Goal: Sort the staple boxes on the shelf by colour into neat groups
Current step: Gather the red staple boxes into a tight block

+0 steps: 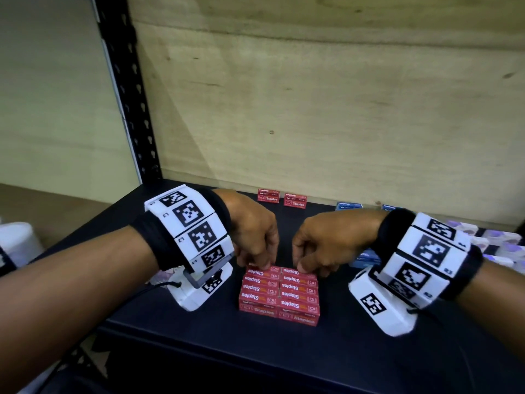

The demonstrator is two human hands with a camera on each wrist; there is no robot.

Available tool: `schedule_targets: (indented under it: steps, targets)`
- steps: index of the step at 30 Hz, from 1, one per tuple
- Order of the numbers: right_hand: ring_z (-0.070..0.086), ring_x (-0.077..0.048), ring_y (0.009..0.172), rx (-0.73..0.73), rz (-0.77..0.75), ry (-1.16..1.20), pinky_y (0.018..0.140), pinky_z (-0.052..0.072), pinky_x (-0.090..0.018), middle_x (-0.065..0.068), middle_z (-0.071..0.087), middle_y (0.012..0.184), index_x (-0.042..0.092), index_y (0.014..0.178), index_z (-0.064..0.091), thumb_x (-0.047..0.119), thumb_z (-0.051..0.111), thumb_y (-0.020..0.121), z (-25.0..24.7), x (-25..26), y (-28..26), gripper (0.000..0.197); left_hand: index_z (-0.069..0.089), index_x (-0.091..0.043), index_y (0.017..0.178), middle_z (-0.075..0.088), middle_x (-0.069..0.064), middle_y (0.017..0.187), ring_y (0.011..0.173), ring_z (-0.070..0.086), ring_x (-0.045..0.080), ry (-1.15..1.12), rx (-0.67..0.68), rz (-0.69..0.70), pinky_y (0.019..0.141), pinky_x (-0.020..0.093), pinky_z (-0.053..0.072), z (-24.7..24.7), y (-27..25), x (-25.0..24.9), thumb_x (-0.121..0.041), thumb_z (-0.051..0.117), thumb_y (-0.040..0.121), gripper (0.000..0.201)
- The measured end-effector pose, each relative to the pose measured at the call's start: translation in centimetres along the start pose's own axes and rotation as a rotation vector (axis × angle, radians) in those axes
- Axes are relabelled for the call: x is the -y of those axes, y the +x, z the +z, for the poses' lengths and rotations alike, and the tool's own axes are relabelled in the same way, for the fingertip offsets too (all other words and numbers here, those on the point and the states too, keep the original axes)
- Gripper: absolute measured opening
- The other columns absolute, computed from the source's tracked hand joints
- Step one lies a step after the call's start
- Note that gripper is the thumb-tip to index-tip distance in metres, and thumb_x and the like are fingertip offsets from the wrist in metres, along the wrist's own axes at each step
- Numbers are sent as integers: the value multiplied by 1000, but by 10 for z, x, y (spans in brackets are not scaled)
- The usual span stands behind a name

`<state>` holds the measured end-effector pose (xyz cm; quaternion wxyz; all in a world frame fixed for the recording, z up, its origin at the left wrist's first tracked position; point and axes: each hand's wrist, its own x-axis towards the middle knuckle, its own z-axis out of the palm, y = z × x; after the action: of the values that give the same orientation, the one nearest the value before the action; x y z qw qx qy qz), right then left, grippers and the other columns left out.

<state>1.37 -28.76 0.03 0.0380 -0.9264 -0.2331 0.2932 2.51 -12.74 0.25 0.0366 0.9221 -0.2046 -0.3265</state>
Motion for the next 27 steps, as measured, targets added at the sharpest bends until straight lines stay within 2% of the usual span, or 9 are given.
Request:
schedule_targets:
  steps: [3, 6, 9, 11, 15, 17, 19, 22, 27]
  targets:
    - [67, -13, 67, -83, 36, -17, 72, 56, -27, -3, 76, 84, 23, 101, 70, 35, 62, 95, -17, -7, 2, 16, 67, -25, 115, 75, 4, 94, 83, 70, 15, 44, -82, -10, 81, 29, 56, -13, -1, 0, -32, 66, 92, 24]
    - [72, -18, 78, -213, 85, -77, 78, 55, -31, 1, 75, 80, 23, 98, 70, 41, 61, 93, -38, -21, 7, 21, 69, -27, 111, 74, -1, 82, 85, 69, 14, 96, -194, -44, 89, 33, 53, -34, 0, 2, -37, 66, 91, 23]
    - [70, -15, 82, -308, 152, -124, 76, 51, -28, 4, 73, 78, 24, 98, 69, 42, 62, 92, -54, -37, 19, 20, 68, -21, 105, 60, -13, 63, 71, 59, 5, 170, -322, -67, 81, 28, 48, -54, 12, 6, -34, 65, 92, 18]
    - [68, -15, 83, -324, 194, -126, 78, 51, -29, 7, 70, 76, 23, 101, 69, 40, 65, 92, -60, -44, 27, 20, 68, -20, 104, 53, -16, 61, 64, 51, 1, 210, -372, -76, 76, 27, 43, -65, 23, 12, -33, 65, 93, 17]
    - [61, -16, 84, -321, 260, -146, 79, 48, -29, 8, 64, 82, 18, 109, 69, 35, 68, 91, -71, -54, 51, 24, 72, -18, 108, 59, -15, 66, 64, 56, 4, 233, -394, -102, 64, 24, 46, -83, 50, 32, -24, 65, 93, 18]
    - [62, -20, 91, -323, 283, -158, 83, 50, -32, 4, 66, 93, 18, 112, 68, 35, 70, 90, -76, -58, 65, 28, 71, -14, 110, 65, -9, 84, 72, 59, 10, 259, -421, -116, 67, 24, 47, -89, 64, 44, -22, 65, 93, 20]
    - [65, -23, 95, -318, 300, -180, 86, 54, -36, 1, 69, 101, 17, 111, 69, 34, 70, 89, -79, -60, 81, 28, 69, -12, 110, 62, -3, 94, 78, 55, 14, 279, -441, -120, 61, 23, 43, -93, 80, 57, -21, 66, 92, 20]
    - [67, -25, 96, -299, 319, -238, 86, 56, -38, -4, 70, 107, 15, 111, 70, 33, 72, 86, -81, -63, 104, 30, 65, -14, 100, 55, 1, 83, 68, 48, 15, 318, -415, -113, 46, 16, 34, -97, 101, 71, -18, 64, 92, 9]
    - [68, -24, 92, -259, 318, -306, 75, 55, -31, -4, 71, 107, 14, 110, 71, 26, 72, 85, -85, -66, 129, 27, 73, -13, 101, 70, 4, 95, 75, 62, 22, 344, -394, -97, 64, 25, 44, -101, 119, 76, -33, 75, 79, 30]
